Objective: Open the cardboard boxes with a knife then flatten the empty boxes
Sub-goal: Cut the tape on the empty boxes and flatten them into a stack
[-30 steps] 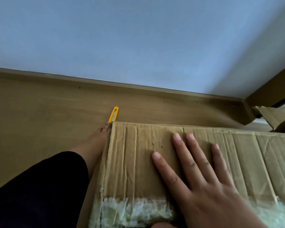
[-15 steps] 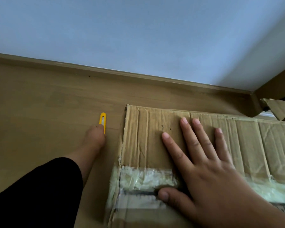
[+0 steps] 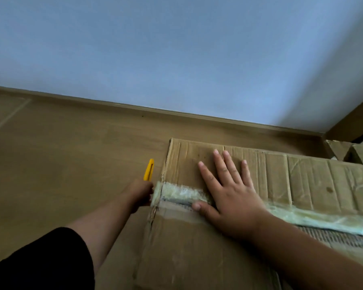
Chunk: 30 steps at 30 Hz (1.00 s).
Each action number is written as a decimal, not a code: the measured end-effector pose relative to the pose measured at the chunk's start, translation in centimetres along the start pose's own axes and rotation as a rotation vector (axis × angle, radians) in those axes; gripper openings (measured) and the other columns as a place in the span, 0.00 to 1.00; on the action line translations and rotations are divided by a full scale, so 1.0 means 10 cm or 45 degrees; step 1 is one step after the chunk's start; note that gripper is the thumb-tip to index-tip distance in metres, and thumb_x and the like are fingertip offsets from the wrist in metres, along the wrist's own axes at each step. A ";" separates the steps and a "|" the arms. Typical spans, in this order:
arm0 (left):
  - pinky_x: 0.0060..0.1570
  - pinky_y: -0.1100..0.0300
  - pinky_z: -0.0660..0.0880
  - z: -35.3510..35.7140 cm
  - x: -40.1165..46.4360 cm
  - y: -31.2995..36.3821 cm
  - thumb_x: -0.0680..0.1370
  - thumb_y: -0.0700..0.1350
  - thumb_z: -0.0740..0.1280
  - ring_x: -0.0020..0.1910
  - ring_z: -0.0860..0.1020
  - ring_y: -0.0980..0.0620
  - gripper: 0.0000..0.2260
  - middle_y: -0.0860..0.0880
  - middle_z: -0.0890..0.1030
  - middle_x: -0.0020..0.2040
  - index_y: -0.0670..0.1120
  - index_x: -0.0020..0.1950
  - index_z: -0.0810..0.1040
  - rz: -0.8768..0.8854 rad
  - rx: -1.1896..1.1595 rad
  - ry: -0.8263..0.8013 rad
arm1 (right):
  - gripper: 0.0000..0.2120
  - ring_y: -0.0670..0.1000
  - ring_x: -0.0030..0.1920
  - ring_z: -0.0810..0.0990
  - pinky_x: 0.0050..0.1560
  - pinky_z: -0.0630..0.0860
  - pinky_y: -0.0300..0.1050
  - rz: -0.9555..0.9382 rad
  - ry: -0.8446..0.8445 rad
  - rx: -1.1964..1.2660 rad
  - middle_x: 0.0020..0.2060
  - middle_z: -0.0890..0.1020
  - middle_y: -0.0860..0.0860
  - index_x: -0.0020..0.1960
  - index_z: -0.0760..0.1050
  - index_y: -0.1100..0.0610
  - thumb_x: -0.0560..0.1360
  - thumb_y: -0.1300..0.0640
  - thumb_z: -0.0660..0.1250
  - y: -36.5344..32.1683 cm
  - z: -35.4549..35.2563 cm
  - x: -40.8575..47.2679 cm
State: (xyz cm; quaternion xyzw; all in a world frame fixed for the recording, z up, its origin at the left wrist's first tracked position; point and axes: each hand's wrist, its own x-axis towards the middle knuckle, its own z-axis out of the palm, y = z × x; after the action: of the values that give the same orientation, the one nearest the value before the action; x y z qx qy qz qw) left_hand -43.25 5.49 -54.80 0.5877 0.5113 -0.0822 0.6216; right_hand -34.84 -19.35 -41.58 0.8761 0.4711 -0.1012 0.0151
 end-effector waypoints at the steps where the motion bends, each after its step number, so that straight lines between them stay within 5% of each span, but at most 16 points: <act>1: 0.37 0.50 0.79 0.00 -0.21 0.11 0.75 0.43 0.66 0.43 0.77 0.41 0.15 0.37 0.78 0.47 0.35 0.58 0.77 0.035 -0.059 0.023 | 0.43 0.54 0.73 0.21 0.74 0.31 0.64 -0.038 -0.027 0.012 0.75 0.26 0.54 0.77 0.28 0.44 0.69 0.24 0.31 -0.02 -0.05 -0.05; 4: 0.39 0.52 0.75 0.05 -0.80 0.41 0.75 0.52 0.70 0.40 0.79 0.40 0.13 0.39 0.80 0.43 0.43 0.52 0.78 0.207 -0.174 0.037 | 0.41 0.55 0.74 0.23 0.75 0.32 0.63 -0.208 -0.140 0.047 0.76 0.29 0.54 0.79 0.33 0.47 0.73 0.26 0.35 -0.16 -0.12 -0.26; 7: 0.29 0.62 0.67 0.09 -1.28 0.43 0.81 0.53 0.65 0.27 0.71 0.49 0.12 0.47 0.73 0.32 0.46 0.43 0.73 0.408 -0.065 0.207 | 0.42 0.58 0.76 0.28 0.74 0.32 0.62 -0.328 -0.189 0.038 0.76 0.32 0.58 0.80 0.35 0.51 0.77 0.26 0.41 -0.33 -0.01 -0.58; 11: 0.34 0.56 0.69 0.07 -1.69 0.27 0.79 0.53 0.67 0.33 0.73 0.45 0.14 0.46 0.73 0.35 0.46 0.42 0.67 0.515 0.362 0.373 | 0.42 0.61 0.75 0.63 0.72 0.64 0.65 -0.315 -0.188 0.014 0.73 0.68 0.64 0.75 0.67 0.55 0.77 0.26 0.45 -0.40 0.12 -1.01; 12: 0.37 0.55 0.69 0.09 -1.82 0.25 0.77 0.54 0.68 0.37 0.75 0.44 0.15 0.46 0.74 0.37 0.46 0.43 0.67 0.519 0.569 0.394 | 0.41 0.61 0.75 0.63 0.70 0.66 0.65 -0.337 -0.172 -0.028 0.73 0.67 0.64 0.76 0.67 0.55 0.77 0.26 0.45 -0.39 0.12 -1.09; 16: 0.42 0.56 0.68 0.18 -2.15 0.19 0.73 0.54 0.74 0.51 0.76 0.43 0.22 0.48 0.73 0.46 0.46 0.51 0.63 0.536 1.060 0.444 | 0.41 0.57 0.79 0.35 0.75 0.32 0.54 -0.351 -0.208 -0.009 0.78 0.37 0.59 0.81 0.39 0.51 0.78 0.29 0.46 -0.30 0.05 -1.40; 20: 0.46 0.56 0.70 0.18 -2.15 0.10 0.72 0.55 0.76 0.55 0.76 0.42 0.25 0.45 0.75 0.54 0.45 0.53 0.63 0.469 0.989 0.436 | 0.41 0.55 0.79 0.35 0.76 0.36 0.51 -0.143 -0.287 0.052 0.79 0.38 0.57 0.81 0.38 0.50 0.78 0.28 0.45 -0.11 0.04 -1.60; 26: 0.46 0.53 0.74 0.15 -2.32 0.16 0.73 0.55 0.74 0.46 0.75 0.46 0.23 0.47 0.75 0.50 0.46 0.53 0.63 0.349 0.974 0.461 | 0.47 0.49 0.79 0.40 0.73 0.35 0.44 -0.026 -0.248 0.330 0.81 0.44 0.51 0.81 0.46 0.49 0.68 0.26 0.41 -0.09 -0.06 -1.68; 30: 0.37 0.55 0.71 0.43 -2.79 0.24 0.78 0.51 0.65 0.38 0.75 0.45 0.11 0.46 0.74 0.40 0.47 0.52 0.67 0.581 0.724 0.423 | 0.28 0.45 0.74 0.62 0.74 0.58 0.41 0.125 0.016 0.811 0.76 0.64 0.43 0.77 0.62 0.46 0.80 0.38 0.58 -0.16 -0.19 -1.74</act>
State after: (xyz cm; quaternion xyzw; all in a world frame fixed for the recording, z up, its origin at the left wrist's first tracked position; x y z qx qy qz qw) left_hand -52.19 -11.24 -33.75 0.8400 0.4181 0.0160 0.3455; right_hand -45.17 -32.53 -36.25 0.8591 0.3729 -0.2374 -0.2580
